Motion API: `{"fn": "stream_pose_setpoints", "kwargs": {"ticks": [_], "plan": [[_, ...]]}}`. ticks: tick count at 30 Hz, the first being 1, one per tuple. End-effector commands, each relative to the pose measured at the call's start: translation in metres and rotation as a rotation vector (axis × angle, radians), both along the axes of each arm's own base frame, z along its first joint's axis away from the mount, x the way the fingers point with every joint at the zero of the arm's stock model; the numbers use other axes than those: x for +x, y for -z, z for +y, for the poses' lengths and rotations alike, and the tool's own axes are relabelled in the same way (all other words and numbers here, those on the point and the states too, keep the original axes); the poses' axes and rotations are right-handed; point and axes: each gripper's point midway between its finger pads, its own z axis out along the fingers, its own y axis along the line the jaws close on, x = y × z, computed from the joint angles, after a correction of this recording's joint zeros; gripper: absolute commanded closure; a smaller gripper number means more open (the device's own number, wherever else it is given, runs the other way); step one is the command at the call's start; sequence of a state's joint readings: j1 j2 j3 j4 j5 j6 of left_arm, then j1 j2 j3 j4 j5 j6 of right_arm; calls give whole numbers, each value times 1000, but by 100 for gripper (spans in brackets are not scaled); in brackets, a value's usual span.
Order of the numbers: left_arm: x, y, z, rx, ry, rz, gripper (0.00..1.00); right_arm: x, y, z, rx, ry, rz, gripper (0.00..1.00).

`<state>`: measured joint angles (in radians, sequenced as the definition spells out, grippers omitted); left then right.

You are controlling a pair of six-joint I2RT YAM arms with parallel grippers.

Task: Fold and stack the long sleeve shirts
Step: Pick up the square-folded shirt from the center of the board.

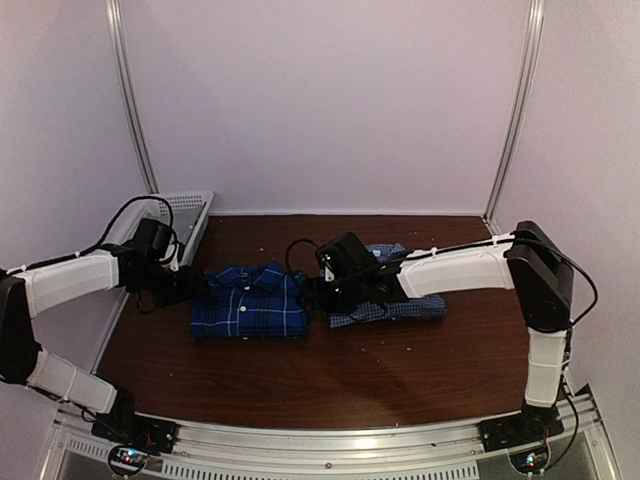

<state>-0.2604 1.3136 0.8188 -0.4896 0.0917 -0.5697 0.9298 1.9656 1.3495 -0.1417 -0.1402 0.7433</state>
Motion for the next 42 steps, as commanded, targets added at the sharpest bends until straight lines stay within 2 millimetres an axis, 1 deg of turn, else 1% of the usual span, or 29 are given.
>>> {"fn": "stream_pose_setpoints", "kwargs": {"ticks": [1,3,6,7,11,15,20,24,26,27,29,31,34,36,38,39,42], "plan": [[13,11,1,-21,-6,-19,10,9,16,13,-44,-20,3,27],[17,17,3,-19,-22,-16,10,15,20,18,-67,-17,-4,26],[18,27,2,-28,-35,0,13,22,31,21,-102,-7,-2,25],[19,29,0,-40,-32,1,14,24,38,19,-125,-1,3,24],[20,44,1,-37,-50,19,16,30,46,16,-160,25,-8,23],[19,60,1,-34,-58,47,19,32,55,18,-173,27,-3,23],[19,72,1,-38,-65,63,21,31,59,27,-167,13,1,23],[18,82,-5,-68,-58,89,27,29,64,36,-161,-2,8,24],[17,86,-8,-83,-54,99,32,28,67,40,-159,-9,12,25],[17,87,-10,-92,-52,103,35,28,68,41,-155,-12,15,25],[17,88,-13,-113,-46,109,44,28,69,45,-146,-21,20,27],[17,85,-17,-133,-40,110,57,28,68,49,-139,-27,20,31],[19,74,-22,-162,-27,92,76,31,61,53,-133,-33,8,44],[21,63,-26,-177,-13,75,87,34,54,57,-130,-40,-4,57],[25,51,-29,-184,2,58,97,39,42,62,-126,-49,-24,70],[26,45,-32,-185,13,49,100,40,38,63,-135,-55,-29,77],[31,24,-39,-190,32,14,100,47,21,65,-160,-64,-67,94]]}}
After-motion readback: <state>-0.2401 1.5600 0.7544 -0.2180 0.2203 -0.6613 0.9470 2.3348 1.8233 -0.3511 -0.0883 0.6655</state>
